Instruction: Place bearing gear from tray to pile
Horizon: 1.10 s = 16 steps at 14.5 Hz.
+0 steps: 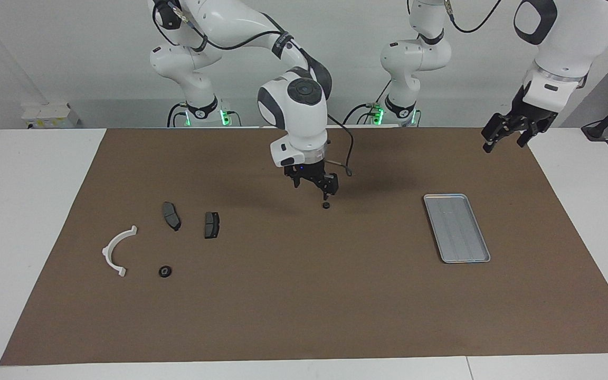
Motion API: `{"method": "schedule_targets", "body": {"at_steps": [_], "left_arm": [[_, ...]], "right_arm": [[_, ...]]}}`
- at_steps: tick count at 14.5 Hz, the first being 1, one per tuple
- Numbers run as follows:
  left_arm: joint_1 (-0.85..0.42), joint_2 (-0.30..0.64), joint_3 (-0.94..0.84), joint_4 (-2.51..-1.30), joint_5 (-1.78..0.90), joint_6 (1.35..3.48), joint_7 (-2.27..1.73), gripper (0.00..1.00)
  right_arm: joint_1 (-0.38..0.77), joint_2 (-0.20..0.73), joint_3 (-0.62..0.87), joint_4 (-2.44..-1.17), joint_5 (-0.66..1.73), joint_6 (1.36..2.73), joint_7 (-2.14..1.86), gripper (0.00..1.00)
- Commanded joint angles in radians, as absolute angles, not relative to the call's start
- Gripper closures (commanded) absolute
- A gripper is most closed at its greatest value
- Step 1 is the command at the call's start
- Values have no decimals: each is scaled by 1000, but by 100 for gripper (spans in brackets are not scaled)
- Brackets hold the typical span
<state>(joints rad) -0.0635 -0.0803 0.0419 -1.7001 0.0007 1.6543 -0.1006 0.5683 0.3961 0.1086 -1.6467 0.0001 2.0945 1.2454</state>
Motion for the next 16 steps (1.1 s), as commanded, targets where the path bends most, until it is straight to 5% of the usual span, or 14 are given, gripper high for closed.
{"method": "schedule_targets", "body": {"at_steps": [1, 10, 15, 16], "left_arm": [[-165, -57, 127, -1637, 12, 1582, -89, 0], [-187, -71, 120, -1652, 3, 1549, -91, 0], [-210, -71, 114, -1657, -8, 1565, -91, 0], [-218, -72, 115, -1666, -8, 1571, -91, 0]], "right_arm": [[615, 452, 103, -1648, -32, 2150, 1313, 0], [652, 561, 104, -1646, -130, 2229, 1361, 5], [652, 563, 103, -1675, -130, 2258, 1361, 13], [652, 564, 104, -1675, -130, 2257, 1361, 21]]}}
